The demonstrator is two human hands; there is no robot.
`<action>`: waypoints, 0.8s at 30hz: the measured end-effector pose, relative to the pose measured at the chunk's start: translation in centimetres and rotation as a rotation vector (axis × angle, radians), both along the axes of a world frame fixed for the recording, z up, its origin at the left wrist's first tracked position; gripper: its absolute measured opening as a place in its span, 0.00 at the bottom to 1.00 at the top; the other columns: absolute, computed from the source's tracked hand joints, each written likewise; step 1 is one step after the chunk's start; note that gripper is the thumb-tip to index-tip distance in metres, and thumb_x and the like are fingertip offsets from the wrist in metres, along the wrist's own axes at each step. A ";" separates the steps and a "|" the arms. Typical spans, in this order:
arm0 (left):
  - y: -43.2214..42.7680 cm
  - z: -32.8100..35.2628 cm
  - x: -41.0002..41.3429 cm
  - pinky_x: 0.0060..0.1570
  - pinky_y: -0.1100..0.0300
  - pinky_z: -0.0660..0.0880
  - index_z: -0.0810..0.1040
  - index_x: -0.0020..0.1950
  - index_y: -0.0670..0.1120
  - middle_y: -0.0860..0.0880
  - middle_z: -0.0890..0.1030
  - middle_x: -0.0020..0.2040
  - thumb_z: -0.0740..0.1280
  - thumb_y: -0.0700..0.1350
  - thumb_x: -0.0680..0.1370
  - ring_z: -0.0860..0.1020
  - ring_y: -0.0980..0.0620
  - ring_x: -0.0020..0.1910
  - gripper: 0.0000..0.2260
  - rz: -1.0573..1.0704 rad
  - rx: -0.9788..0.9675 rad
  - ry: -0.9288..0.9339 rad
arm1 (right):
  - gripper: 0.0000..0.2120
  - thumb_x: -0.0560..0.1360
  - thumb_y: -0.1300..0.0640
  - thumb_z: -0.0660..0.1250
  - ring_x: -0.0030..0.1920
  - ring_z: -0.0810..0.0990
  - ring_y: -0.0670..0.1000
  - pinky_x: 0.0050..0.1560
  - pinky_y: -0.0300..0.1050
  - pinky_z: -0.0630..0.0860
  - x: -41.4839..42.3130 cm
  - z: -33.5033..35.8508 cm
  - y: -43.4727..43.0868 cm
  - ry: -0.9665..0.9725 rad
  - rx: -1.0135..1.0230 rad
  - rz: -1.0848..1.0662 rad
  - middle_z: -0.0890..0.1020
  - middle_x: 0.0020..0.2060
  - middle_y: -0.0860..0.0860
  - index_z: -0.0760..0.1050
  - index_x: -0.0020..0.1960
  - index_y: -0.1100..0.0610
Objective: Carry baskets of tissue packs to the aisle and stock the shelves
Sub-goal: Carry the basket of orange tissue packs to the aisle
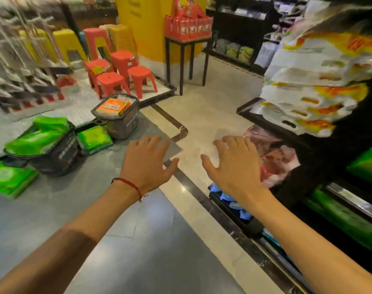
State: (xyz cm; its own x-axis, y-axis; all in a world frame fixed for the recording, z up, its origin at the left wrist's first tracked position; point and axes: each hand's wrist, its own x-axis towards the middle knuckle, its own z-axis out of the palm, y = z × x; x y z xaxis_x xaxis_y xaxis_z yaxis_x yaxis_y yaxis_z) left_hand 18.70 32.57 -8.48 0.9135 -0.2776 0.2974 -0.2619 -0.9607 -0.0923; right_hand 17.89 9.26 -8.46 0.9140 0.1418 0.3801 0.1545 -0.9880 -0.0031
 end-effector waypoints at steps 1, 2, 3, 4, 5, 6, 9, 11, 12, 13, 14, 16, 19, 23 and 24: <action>2.0 -0.2 1.6 0.47 0.51 0.71 0.78 0.63 0.50 0.47 0.81 0.59 0.54 0.67 0.78 0.77 0.44 0.54 0.27 0.023 0.012 0.000 | 0.27 0.79 0.36 0.60 0.59 0.80 0.62 0.59 0.58 0.73 1.7 -0.3 1.7 0.006 0.010 0.011 0.84 0.57 0.57 0.83 0.61 0.57; 3.8 -0.3 3.2 0.46 0.52 0.71 0.78 0.63 0.50 0.48 0.80 0.58 0.53 0.67 0.78 0.76 0.45 0.53 0.27 0.048 0.017 0.010 | 0.27 0.80 0.36 0.60 0.59 0.80 0.62 0.59 0.57 0.73 3.3 -0.5 3.3 0.019 0.013 0.024 0.84 0.57 0.57 0.82 0.61 0.57; 5.4 -0.4 4.7 0.46 0.52 0.71 0.77 0.62 0.50 0.49 0.80 0.56 0.51 0.68 0.78 0.76 0.46 0.52 0.28 0.070 0.025 0.019 | 0.28 0.80 0.36 0.59 0.60 0.80 0.61 0.61 0.57 0.73 4.9 -0.7 4.8 0.032 0.013 0.040 0.84 0.58 0.57 0.82 0.62 0.56; 6.9 -0.5 6.1 0.47 0.52 0.71 0.76 0.62 0.50 0.49 0.79 0.55 0.50 0.68 0.78 0.76 0.46 0.51 0.28 0.085 0.031 0.023 | 0.28 0.80 0.35 0.58 0.62 0.80 0.61 0.63 0.57 0.73 6.5 -0.8 6.3 0.043 0.017 0.057 0.84 0.59 0.57 0.82 0.64 0.56; 8.3 -0.7 7.5 0.47 0.51 0.71 0.76 0.62 0.50 0.49 0.79 0.55 0.50 0.68 0.78 0.75 0.46 0.51 0.28 0.097 0.038 0.021 | 0.29 0.81 0.35 0.56 0.63 0.80 0.61 0.65 0.58 0.73 8.3 -1.1 7.7 0.050 0.021 0.077 0.84 0.61 0.57 0.81 0.65 0.56; 9.6 -0.9 8.9 0.47 0.51 0.72 0.76 0.62 0.50 0.49 0.78 0.55 0.49 0.68 0.78 0.75 0.47 0.51 0.28 0.108 0.042 0.023 | 0.29 0.81 0.35 0.56 0.64 0.79 0.61 0.66 0.58 0.72 10.1 -1.4 9.1 0.050 0.027 0.100 0.84 0.62 0.57 0.81 0.66 0.56; 13.5 -2.0 13.7 0.48 0.51 0.71 0.77 0.61 0.50 0.49 0.78 0.56 0.50 0.67 0.79 0.76 0.46 0.52 0.28 0.144 0.052 0.021 | 0.29 0.81 0.36 0.55 0.63 0.80 0.60 0.66 0.58 0.72 16.6 -2.5 12.8 0.037 0.036 0.167 0.84 0.61 0.57 0.82 0.64 0.56; 16.1 -2.8 17.4 0.49 0.50 0.71 0.77 0.61 0.50 0.49 0.78 0.56 0.52 0.67 0.79 0.76 0.46 0.52 0.27 0.184 0.047 0.012 | 0.29 0.81 0.35 0.53 0.61 0.79 0.59 0.64 0.57 0.72 21.4 -3.3 15.2 0.040 0.009 0.202 0.84 0.58 0.55 0.81 0.61 0.55; 17.3 -3.1 19.4 0.49 0.50 0.71 0.78 0.61 0.50 0.49 0.78 0.56 0.53 0.67 0.78 0.76 0.45 0.53 0.26 0.199 0.037 0.009 | 0.28 0.81 0.35 0.53 0.60 0.79 0.59 0.64 0.58 0.72 24.0 -3.8 16.3 0.042 -0.006 0.221 0.84 0.57 0.55 0.81 0.61 0.55; 18.5 -3.4 21.5 0.50 0.49 0.72 0.78 0.61 0.50 0.49 0.78 0.57 0.55 0.67 0.78 0.76 0.44 0.54 0.26 0.209 0.029 0.009 | 0.28 0.81 0.35 0.54 0.60 0.78 0.59 0.65 0.58 0.71 26.5 -4.3 17.4 0.044 -0.016 0.240 0.83 0.57 0.55 0.80 0.60 0.55; 19.6 -3.6 23.7 0.51 0.49 0.73 0.78 0.61 0.50 0.49 0.79 0.58 0.56 0.66 0.77 0.77 0.44 0.54 0.25 0.213 0.023 0.013 | 0.28 0.81 0.35 0.54 0.60 0.78 0.59 0.64 0.57 0.71 29.1 -4.8 18.5 0.044 -0.018 0.257 0.83 0.57 0.54 0.80 0.60 0.55; 21.8 -3.7 28.2 0.52 0.48 0.74 0.78 0.62 0.50 0.49 0.79 0.59 0.58 0.66 0.76 0.77 0.43 0.56 0.25 0.220 0.021 0.035 | 0.28 0.80 0.35 0.54 0.60 0.79 0.59 0.63 0.58 0.72 34.5 -5.5 20.5 0.053 -0.008 0.284 0.84 0.56 0.54 0.80 0.60 0.54; 24.9 -3.6 34.8 0.52 0.48 0.74 0.78 0.62 0.50 0.49 0.79 0.60 0.59 0.65 0.76 0.78 0.44 0.55 0.24 0.244 0.039 0.073 | 0.27 0.80 0.35 0.56 0.60 0.79 0.58 0.63 0.57 0.73 42.5 -5.9 23.6 0.070 -0.010 0.329 0.84 0.56 0.53 0.80 0.60 0.54; 29.0 -3.5 42.3 0.50 0.48 0.75 0.80 0.60 0.49 0.48 0.81 0.58 0.60 0.64 0.76 0.79 0.43 0.55 0.23 0.295 -0.016 0.058 | 0.26 0.79 0.35 0.58 0.57 0.80 0.59 0.60 0.57 0.74 52.4 -6.1 28.2 0.072 -0.022 0.399 0.84 0.52 0.54 0.81 0.56 0.56; 30.1 -3.6 44.0 0.51 0.49 0.75 0.80 0.60 0.49 0.48 0.81 0.58 0.60 0.64 0.77 0.79 0.44 0.55 0.23 0.302 -0.026 0.057 | 0.26 0.79 0.35 0.57 0.56 0.80 0.59 0.60 0.57 0.73 54.6 -6.2 29.5 0.073 -0.028 0.415 0.84 0.52 0.55 0.81 0.55 0.56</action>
State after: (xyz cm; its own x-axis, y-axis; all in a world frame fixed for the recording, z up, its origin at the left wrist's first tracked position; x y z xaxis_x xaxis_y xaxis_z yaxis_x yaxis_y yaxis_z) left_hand 62.71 62.69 -12.11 0.9688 0.0158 0.2472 0.0317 -0.9977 -0.0603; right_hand 72.50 38.76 -14.66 0.8017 0.5124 0.3077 0.5394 -0.8420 -0.0031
